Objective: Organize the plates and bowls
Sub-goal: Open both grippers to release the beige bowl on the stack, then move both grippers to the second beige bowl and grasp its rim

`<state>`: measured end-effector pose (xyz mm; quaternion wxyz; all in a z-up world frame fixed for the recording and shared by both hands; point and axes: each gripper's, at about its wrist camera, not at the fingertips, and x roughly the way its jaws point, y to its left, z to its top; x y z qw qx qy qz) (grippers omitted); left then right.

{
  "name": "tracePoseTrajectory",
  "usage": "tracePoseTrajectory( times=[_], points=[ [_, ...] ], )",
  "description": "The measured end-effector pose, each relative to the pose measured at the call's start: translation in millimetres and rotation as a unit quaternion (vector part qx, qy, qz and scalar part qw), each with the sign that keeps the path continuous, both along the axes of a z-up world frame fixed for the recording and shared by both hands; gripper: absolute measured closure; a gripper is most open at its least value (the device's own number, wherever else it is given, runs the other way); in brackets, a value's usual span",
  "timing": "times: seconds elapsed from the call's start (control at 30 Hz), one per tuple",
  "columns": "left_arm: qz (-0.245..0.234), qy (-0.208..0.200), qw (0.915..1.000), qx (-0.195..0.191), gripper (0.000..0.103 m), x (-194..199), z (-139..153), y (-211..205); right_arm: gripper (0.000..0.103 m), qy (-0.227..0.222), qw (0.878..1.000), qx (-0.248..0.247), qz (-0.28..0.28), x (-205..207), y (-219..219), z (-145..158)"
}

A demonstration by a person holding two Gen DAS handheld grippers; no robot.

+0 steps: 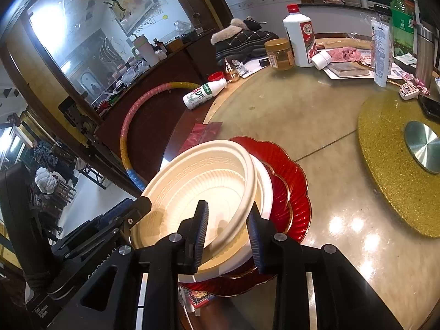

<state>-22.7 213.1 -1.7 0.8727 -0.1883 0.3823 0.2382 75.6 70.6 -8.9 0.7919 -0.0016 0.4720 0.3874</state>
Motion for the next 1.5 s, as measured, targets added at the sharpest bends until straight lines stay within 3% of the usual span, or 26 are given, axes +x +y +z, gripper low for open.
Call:
tracePoseTrajectory(
  times=[0.07,0.2,0.33,0.4,0.77,0.9,1.0,1.07,1.23,1.33,1.5],
  points=[
    [0.0,0.0,1.0,-0.002,0.073,0,0,0,0.072,0.0,1.0,0.0,-0.002,1,0,0],
    [-0.004,-0.007,1.0,-0.002,0.048,-2,3,0,0.059,0.001,1.0,0.006,-0.009,2,-2,3],
    [-0.009,-0.011,0.9999,0.007,0.043,-4,7,-4,0.036,-0.004,1.0,0.015,-0.021,4,-7,9],
    [-0.009,-0.013,0.9999,0.007,0.04,-5,8,-4,0.032,-0.006,1.0,0.014,-0.024,4,-7,11],
    [-0.008,-0.025,0.9996,-0.002,0.033,-12,15,-5,0.017,0.014,1.0,0.02,-0.006,0,-3,11],
    [-0.007,-0.071,0.9973,0.015,0.029,-22,37,-15,0.016,-0.002,0.998,0.06,-0.027,2,-25,21],
    [-0.014,-0.107,0.9932,0.043,0.025,-24,53,-32,0.013,0.015,0.995,0.079,-0.056,9,-46,18],
    [-0.04,-0.121,0.9903,0.055,0.019,-19,59,-48,0.013,0.026,0.993,0.085,-0.075,14,-65,12],
    [-0.119,-0.11,0.9837,0.077,0.018,5,53,-96,0.009,0.037,0.988,0.08,-0.129,26,-121,-1],
    [-0.179,-0.088,0.9777,0.063,0.018,25,44,-128,0.0,0.05,0.98,0.087,-0.172,36,-162,-8],
    [-0.238,-0.055,0.9691,0.033,0.018,53,30,-169,0.0,0.068,0.967,0.092,-0.227,45,-227,-17]
  ],
)
